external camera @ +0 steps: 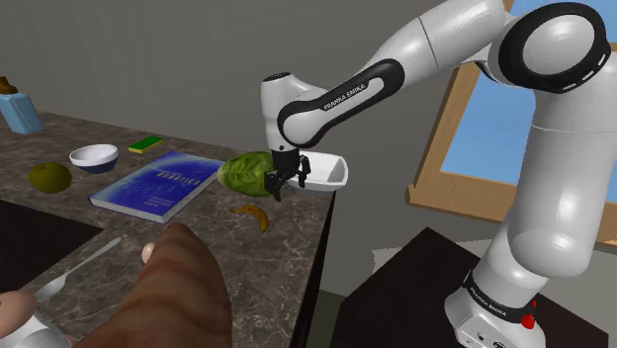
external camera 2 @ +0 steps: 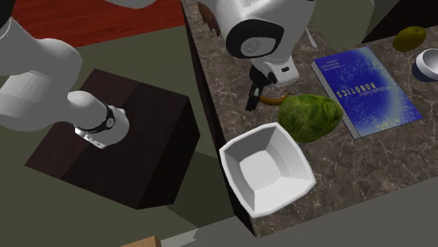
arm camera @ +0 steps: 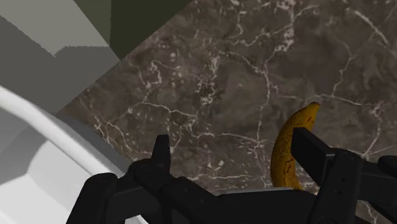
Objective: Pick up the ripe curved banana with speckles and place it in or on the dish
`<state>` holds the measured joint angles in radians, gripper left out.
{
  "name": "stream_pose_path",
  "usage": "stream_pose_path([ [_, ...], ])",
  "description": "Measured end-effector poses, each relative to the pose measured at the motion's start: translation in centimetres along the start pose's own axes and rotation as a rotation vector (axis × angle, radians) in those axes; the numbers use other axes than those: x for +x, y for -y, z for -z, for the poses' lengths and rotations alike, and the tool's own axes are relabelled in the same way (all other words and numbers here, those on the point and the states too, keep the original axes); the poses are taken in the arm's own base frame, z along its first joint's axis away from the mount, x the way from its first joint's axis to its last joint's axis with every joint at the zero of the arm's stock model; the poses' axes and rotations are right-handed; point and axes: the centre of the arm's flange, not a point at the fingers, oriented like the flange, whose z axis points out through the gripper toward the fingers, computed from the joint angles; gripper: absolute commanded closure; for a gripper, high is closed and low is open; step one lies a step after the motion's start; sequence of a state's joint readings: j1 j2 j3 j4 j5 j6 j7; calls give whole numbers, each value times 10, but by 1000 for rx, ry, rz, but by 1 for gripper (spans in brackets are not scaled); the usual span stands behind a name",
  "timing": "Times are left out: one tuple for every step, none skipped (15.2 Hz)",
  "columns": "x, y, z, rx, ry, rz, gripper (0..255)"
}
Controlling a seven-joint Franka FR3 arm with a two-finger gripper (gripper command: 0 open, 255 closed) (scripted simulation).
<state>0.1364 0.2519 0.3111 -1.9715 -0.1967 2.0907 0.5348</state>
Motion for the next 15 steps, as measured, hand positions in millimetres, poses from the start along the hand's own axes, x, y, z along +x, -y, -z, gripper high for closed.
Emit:
stream_pose_path([
  [8, 9, -3, -2, -3, 5, 0],
  [19, 19, -8, -4, -7, 9, 0],
  [26, 29, -14, -6, -10, 14, 0],
  [33, 37, -18, -8, -13, 19, 0],
  [41, 47, -22, -9, -16, 23, 0],
  [49, 54, -28, -11, -19, 29, 0],
  [56, 62, -34, -14, -22, 33, 0],
  [65, 72, -38, -16, -26, 38, 0],
  [69, 77, -41, -17, -27, 41, 0],
  [72, 80, -45, -17, -28, 42, 0],
  [73, 82, -50, -18, -29, 42, 0],
  [74, 83, -55, -18, -29, 42, 0],
  [74, 83, -60, -18, -29, 42, 0],
  [75, 83, -65, -18, -29, 42, 0],
  [75, 83, -70, -18, -29, 42, 0],
])
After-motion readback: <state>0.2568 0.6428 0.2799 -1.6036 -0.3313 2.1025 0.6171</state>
